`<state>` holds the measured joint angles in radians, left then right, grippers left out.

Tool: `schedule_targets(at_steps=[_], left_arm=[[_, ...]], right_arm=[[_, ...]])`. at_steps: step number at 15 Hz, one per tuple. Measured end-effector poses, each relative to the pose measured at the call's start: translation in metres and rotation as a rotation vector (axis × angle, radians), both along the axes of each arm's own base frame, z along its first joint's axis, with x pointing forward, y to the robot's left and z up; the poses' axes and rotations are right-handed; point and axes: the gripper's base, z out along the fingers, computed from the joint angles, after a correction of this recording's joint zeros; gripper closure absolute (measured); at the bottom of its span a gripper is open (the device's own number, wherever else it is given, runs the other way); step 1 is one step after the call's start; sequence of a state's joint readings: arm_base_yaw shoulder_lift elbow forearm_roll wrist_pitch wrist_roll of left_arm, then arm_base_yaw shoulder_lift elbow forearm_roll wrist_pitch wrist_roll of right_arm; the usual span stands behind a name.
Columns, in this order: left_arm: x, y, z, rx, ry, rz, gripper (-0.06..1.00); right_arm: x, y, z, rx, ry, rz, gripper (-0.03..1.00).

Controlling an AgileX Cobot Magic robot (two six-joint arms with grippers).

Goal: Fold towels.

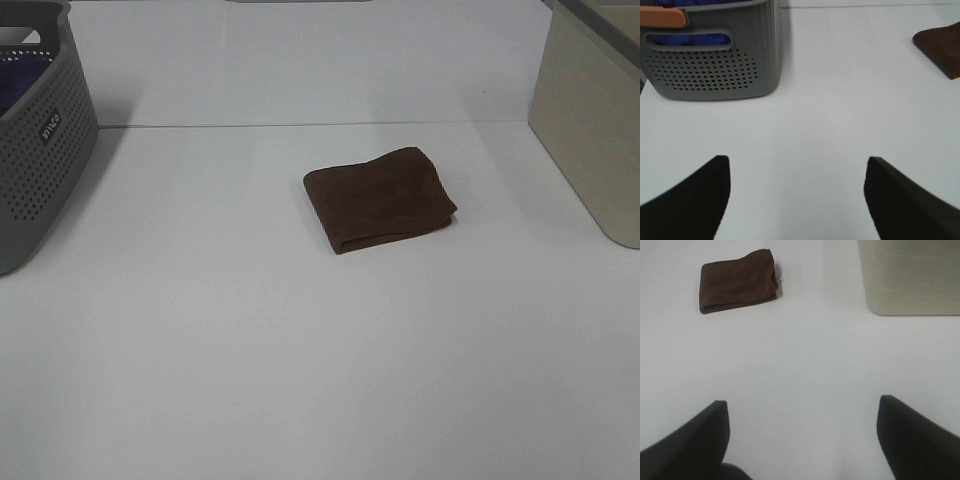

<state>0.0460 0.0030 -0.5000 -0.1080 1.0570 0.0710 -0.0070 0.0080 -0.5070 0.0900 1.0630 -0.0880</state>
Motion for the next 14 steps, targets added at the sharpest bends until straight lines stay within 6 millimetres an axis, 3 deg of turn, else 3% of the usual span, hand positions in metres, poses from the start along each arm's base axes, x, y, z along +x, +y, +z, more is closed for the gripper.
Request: schedule_targets(at_steps=[14], left_arm=[[-0.0011, 0.0000, 0.0000, 0.000, -0.007, 0.000, 0.23]], right_arm=[[-0.0022, 0.0004, -0.0005, 0.003, -0.013, 0.002, 0.20]])
